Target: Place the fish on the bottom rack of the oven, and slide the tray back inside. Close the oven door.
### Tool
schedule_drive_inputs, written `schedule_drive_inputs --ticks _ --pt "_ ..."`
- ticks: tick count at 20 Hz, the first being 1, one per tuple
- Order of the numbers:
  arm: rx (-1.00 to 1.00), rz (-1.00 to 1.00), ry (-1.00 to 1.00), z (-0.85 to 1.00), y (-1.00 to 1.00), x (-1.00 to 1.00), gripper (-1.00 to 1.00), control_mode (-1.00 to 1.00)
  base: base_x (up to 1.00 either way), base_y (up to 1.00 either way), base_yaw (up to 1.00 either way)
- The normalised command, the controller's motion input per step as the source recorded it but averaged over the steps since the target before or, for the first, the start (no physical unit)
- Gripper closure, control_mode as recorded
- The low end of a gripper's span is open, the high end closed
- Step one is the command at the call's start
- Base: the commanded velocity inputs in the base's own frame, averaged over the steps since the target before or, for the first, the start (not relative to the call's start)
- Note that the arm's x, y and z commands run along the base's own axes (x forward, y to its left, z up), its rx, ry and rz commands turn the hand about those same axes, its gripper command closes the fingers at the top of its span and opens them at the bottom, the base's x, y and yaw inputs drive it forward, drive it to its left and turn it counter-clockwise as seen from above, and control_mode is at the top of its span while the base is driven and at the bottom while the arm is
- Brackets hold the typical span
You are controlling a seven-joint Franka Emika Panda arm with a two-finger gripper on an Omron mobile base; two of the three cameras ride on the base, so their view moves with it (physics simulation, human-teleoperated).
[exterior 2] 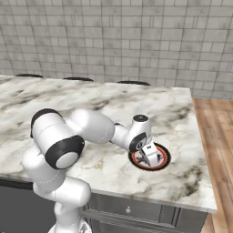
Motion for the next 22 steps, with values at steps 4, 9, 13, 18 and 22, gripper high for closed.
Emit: schedule_drive_inputs --ticks 4,9,13,18,22 --pt "0.02 0.0 0.0 -0.19 -0.05 0.21 -1.0 -1.0 0.0 0.0 0.0" --pt "0.01 0.0 0.0 -0.22 -0.03 0.18 -1.0 -1.0 0.0 0.0 0.0" --pt "0.0 0.0 0.0 -0.24 0.0 0.1 -1.0 -1.0 0.0 0.0 0.0" --pt "0.0 0.0 -0.01 -0.25 0.0 0.0 1.0 -1.0 0.0 0.0 0.0" --pt "0.0 0.0 -0.07 -0.04 0.0 -0.04 1.0 -1.0 0.0 0.0 0.0"
